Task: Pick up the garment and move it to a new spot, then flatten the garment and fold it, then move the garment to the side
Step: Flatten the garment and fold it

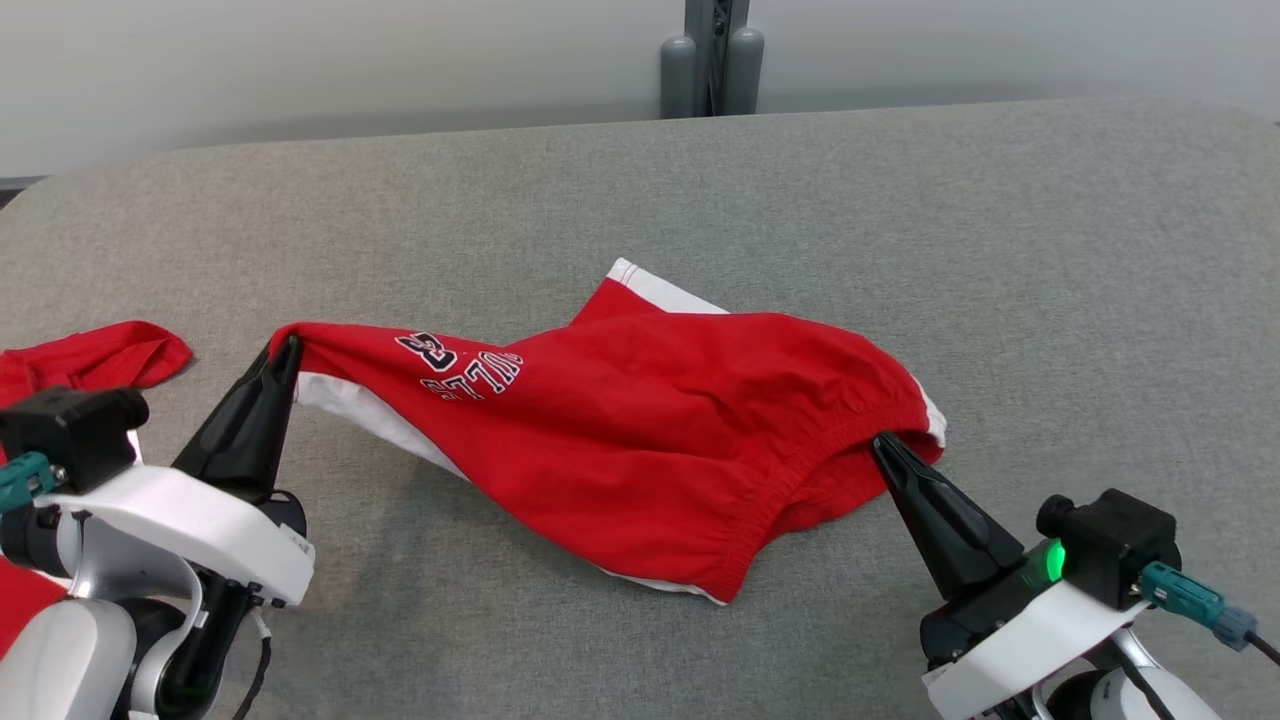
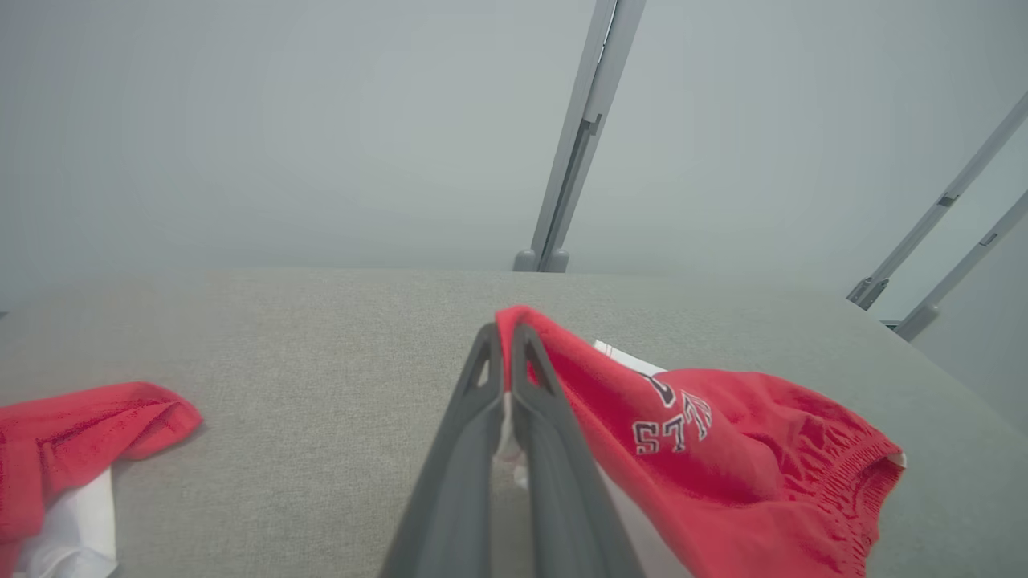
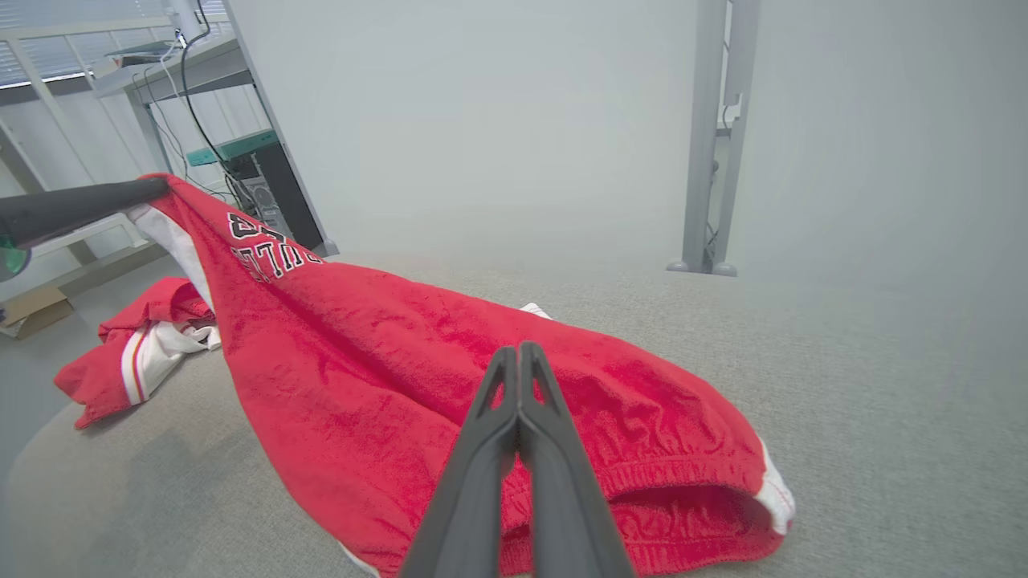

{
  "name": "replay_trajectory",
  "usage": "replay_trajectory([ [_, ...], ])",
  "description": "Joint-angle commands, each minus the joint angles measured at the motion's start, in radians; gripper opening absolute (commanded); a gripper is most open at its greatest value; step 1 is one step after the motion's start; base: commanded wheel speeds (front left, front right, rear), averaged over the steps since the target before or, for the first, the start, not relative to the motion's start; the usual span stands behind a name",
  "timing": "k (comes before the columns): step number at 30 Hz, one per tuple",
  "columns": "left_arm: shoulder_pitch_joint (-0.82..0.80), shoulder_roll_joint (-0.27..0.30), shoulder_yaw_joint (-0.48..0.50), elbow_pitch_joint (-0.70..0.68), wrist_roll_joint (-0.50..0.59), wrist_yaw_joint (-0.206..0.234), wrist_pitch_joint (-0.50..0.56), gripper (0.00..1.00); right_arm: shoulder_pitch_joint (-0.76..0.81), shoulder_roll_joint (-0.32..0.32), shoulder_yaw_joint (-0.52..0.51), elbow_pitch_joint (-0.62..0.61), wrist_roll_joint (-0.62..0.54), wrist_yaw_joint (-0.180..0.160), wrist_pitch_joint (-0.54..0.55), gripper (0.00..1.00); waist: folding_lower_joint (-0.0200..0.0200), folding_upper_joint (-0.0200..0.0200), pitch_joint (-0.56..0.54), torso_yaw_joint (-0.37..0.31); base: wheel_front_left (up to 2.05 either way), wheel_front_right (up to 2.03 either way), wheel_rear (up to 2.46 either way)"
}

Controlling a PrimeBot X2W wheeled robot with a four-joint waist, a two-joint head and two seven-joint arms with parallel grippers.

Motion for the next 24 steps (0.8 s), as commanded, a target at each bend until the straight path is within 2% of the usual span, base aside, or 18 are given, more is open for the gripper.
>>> replay_trajectory([
  [1, -0.024, 0.013, 0.006, -0.024, 0.009, 0.014, 0.012, 0.00, 0.001, -0.008, -0.013, -0.023, 0.011, 0.002, 0.016, 0.00, 0.0000, 0.0000, -0.010, -0.010, 0.00, 0.00, 0.00],
  [5, -0.048, 0.036, 0.000, -0.056, 0.020, 0.022, 0.046, 0.00, 0.006, -0.013, -0.019, -0.059, 0.018, 0.002, 0.034, 0.00, 0.0000, 0.0000, -0.017, -0.025, 0.00, 0.00, 0.00],
  [12, -0.020, 0.026, -0.011, -0.050, 0.008, 0.038, 0.066, 0.00, 0.042, 0.037, -0.058, -0.046, 0.013, 0.002, -0.019, 0.00, 0.0000, 0.0000, -0.024, -0.035, 0.00, 0.00, 0.00],
  [15, -0.005, 0.020, -0.008, -0.040, -0.001, 0.042, 0.058, 0.00, 0.048, 0.060, -0.079, -0.031, 0.005, 0.002, -0.051, 0.98, 0.0000, 0.0000, -0.027, -0.035, 0.00, 0.00, 0.00],
  [24, 0.053, -0.017, -0.006, 0.011, -0.023, 0.056, 0.018, 0.00, 0.047, 0.129, -0.162, 0.004, -0.058, 0.002, -0.145, 1.00, 0.0000, 0.0000, -0.040, -0.026, 0.00, 0.00, 0.00],
])
